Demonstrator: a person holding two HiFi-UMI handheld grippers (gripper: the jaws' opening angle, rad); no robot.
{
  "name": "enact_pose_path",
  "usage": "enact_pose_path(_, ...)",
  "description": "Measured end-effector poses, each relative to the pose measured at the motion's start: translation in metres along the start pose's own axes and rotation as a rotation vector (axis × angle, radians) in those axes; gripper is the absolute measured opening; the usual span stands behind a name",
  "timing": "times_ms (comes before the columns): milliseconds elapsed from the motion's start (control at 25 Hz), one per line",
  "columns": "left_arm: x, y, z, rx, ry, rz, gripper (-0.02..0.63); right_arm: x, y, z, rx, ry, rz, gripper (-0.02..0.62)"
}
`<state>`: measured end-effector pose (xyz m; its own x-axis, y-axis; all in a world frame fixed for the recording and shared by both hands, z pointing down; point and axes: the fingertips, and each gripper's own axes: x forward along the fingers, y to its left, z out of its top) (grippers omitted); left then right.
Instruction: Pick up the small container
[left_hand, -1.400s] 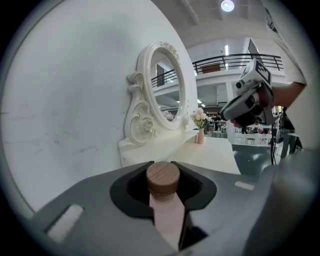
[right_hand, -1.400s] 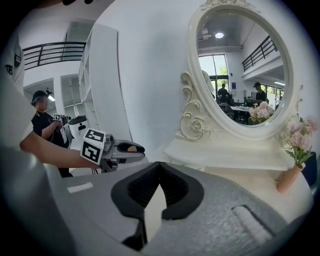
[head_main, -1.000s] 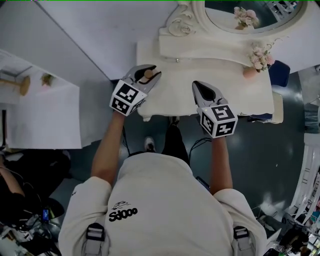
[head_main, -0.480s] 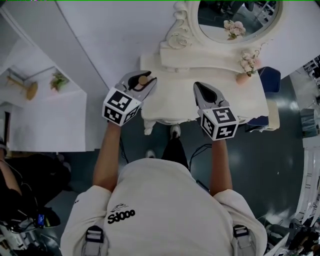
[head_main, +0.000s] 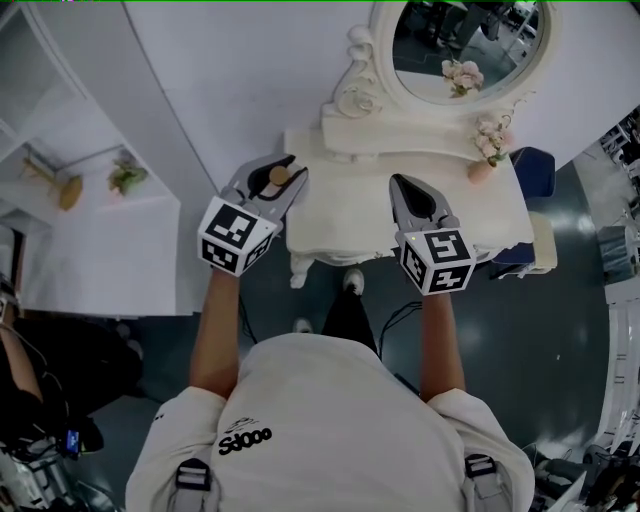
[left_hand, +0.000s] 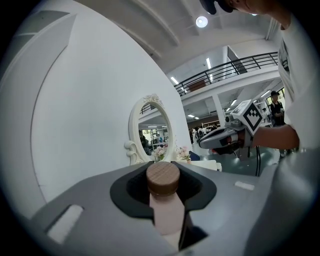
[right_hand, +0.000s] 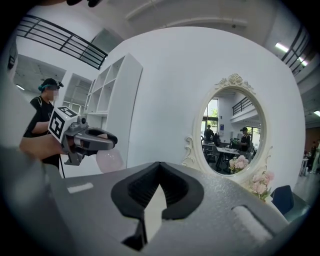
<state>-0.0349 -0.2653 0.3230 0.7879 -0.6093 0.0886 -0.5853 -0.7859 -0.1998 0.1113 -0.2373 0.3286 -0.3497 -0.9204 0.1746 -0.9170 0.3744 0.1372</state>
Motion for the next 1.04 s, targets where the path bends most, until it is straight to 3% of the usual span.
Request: enact_pose_path(1040, 0.019, -0.008, 0.0, -0.005, 0.022, -0.015, 0.123, 0.008, -0.008, 0.0, -0.037, 0.016, 0.023, 0.003)
